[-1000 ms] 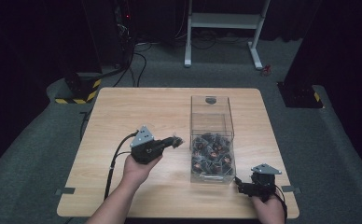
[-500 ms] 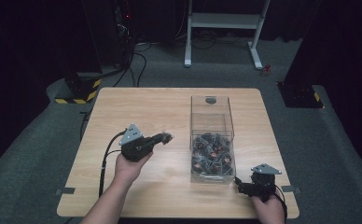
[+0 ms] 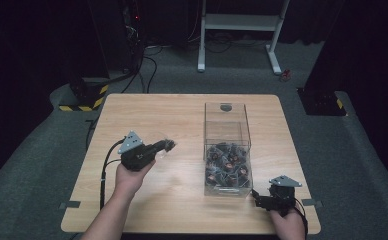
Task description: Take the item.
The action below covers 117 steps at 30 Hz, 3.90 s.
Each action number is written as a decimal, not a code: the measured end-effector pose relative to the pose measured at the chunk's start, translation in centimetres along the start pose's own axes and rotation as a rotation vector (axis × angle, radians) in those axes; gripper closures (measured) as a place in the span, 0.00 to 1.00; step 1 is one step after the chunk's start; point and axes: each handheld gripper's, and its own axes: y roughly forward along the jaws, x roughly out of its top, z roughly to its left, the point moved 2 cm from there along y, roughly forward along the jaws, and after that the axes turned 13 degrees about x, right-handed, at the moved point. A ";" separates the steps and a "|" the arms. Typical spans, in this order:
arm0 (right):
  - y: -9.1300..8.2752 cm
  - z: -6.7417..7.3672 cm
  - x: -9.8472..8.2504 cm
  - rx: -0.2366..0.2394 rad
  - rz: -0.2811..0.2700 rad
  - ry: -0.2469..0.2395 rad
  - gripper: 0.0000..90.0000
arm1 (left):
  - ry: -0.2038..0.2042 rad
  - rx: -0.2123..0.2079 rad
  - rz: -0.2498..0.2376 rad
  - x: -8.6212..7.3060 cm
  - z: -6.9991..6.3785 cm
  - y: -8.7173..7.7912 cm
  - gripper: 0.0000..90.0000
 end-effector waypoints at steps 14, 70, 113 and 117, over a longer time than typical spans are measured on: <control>0.0 0.0 0.0 0.000 0.000 0.000 0.09 | -0.030 0.050 -0.005 0.0 2.2 -0.7 1.00; 0.0 0.0 0.0 0.000 0.000 0.000 0.09 | -0.100 0.135 0.071 -1.4 5.1 2.3 0.74; 0.0 0.0 0.0 0.001 0.001 -0.003 0.09 | -0.030 0.173 0.076 -1.0 4.5 0.0 0.31; 0.0 0.0 0.0 0.001 0.001 -0.003 0.09 | -0.033 0.167 0.075 -1.2 4.5 -0.4 0.29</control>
